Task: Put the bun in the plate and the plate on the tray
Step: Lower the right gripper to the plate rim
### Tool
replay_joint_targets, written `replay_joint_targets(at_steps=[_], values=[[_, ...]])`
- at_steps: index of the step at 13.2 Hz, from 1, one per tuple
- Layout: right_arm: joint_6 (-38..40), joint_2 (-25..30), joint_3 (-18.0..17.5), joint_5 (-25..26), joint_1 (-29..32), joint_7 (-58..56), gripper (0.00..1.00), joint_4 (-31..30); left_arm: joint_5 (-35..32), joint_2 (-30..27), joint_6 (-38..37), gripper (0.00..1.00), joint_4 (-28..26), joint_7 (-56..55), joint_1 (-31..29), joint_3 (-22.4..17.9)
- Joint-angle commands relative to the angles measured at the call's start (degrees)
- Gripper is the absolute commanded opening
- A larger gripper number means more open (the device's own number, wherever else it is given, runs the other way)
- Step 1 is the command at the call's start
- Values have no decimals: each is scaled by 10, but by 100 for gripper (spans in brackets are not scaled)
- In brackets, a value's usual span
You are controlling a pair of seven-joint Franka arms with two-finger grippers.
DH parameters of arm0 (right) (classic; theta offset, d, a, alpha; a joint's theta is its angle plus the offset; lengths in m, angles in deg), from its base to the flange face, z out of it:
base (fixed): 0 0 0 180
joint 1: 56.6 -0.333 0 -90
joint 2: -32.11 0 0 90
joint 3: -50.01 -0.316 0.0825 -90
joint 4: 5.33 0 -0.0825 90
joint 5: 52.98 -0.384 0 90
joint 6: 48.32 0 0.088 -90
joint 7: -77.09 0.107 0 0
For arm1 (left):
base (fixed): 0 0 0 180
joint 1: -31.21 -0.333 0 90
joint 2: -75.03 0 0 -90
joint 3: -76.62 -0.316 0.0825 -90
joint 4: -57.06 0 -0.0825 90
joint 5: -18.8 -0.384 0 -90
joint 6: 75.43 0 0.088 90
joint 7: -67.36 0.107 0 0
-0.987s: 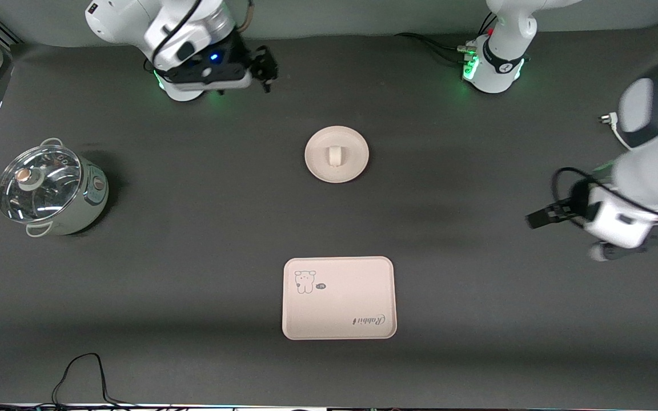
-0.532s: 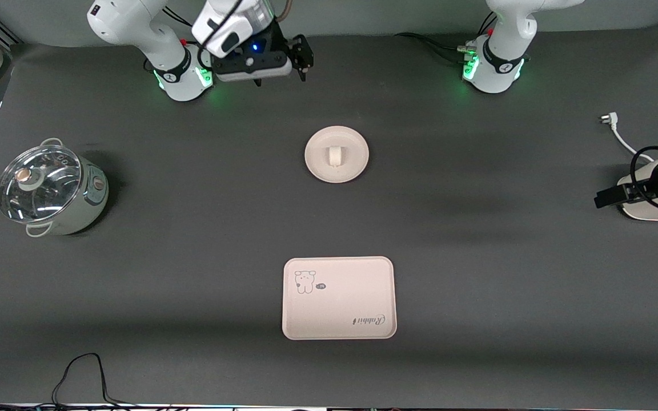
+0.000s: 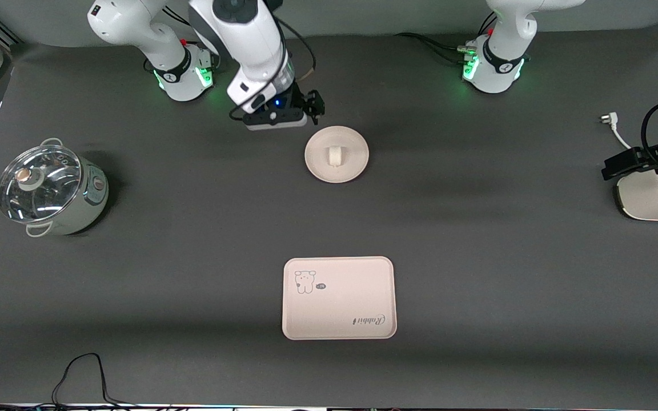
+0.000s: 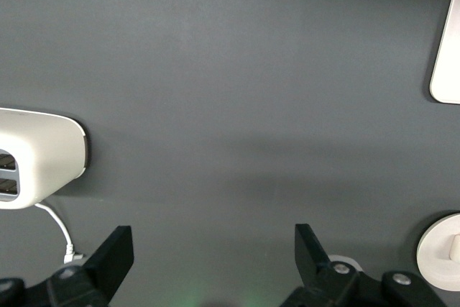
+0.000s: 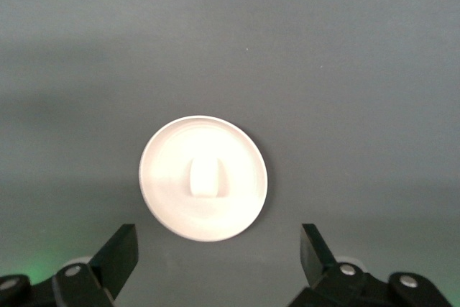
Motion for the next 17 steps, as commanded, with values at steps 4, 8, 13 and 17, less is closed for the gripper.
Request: replay_joint_targets(at_steps=[4, 8, 13, 17], values=[[-174, -75, 6, -9, -23, -33, 100, -88, -5, -24, 38, 100, -43, 5, 12, 8], [-336, -138, 2, -10, -41, -23, 100, -147, -7, -22, 34, 100, -41, 10, 11, 9], [-434, -203, -17, -35, -41, -14, 100, -166, -10, -20, 41, 100, -39, 10, 10, 9], [-448, -219, -30, -56, -40, -14, 100, -166, -11, -21, 47, 100, -36, 10, 13, 9]])
